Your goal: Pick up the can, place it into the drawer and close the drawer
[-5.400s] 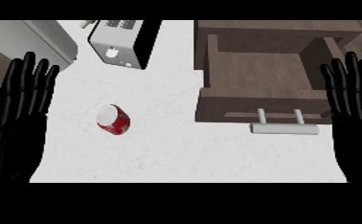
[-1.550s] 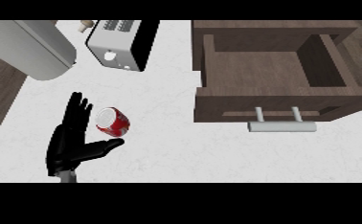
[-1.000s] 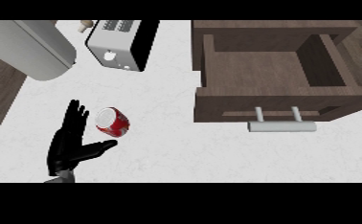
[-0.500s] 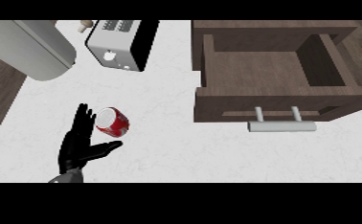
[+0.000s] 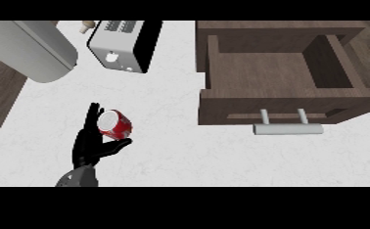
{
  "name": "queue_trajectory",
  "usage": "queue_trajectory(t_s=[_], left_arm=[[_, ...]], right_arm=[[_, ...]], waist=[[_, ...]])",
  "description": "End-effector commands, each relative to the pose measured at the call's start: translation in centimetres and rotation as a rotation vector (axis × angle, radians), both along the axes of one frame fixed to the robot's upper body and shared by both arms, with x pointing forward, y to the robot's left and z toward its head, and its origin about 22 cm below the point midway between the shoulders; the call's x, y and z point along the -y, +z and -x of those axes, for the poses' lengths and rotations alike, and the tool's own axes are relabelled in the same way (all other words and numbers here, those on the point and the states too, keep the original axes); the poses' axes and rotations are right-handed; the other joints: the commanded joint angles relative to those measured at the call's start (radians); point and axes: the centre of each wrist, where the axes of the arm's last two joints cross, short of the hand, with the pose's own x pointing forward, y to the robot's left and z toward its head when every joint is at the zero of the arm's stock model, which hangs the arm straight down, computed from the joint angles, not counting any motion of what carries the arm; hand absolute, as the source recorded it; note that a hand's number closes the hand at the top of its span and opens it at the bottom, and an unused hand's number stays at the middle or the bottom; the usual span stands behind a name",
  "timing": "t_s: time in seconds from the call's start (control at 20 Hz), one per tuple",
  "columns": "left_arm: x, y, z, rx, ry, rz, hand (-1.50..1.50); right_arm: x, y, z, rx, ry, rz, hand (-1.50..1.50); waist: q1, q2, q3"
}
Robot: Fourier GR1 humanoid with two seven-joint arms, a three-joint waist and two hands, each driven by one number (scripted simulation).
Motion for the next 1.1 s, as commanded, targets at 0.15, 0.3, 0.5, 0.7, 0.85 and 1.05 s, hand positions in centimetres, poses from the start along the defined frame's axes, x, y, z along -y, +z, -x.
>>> queue_trajectory(t_s=[0.15, 0.3, 0.5, 0.7, 0.85, 1.05], left_arm=[[-0.9, 0.1, -2.2, 0.017, -0.024, 0.080, 1.50], [1.6, 0.6, -2.4, 0.023, -0.101, 0.119, 1.50], [1.7, 2.7, -4.6, 0.094, -0.150, 0.136, 1.50], [1.7, 4.7, -5.5, 0.165, -0.203, 0.109, 1.50], [4.6, 5.4, -5.0, 0.197, -0.189, 0.125, 1.50], [4.4, 6.2, -5.7, 0.210, -0.140, 0.113, 1.50]], right_arm=[[-0.2, -0.6, 0.4, -0.004, 0.040, -0.006, -1.50], [-0.4, 0.1, -0.6, -0.022, 0.011, -0.024, -1.50], [0.2, -0.9, 1.3, -0.018, 0.003, -0.019, -1.50], [-1.2, 1.5, 0.3, -0.011, 0.013, -0.024, -1.50], [0.2, -1.5, 0.5, 0.004, 0.017, -0.018, -1.50], [0.3, 0.4, 0.8, 0.012, -0.004, -0.019, -1.50]], waist=[[-0.005, 0.002, -0.001], [0.003, 0.000, 0.000], [-0.001, 0.000, 0.000], [0.005, -0.001, 0.000], [0.005, -0.002, 0.000], [0.003, -0.001, 0.000]])
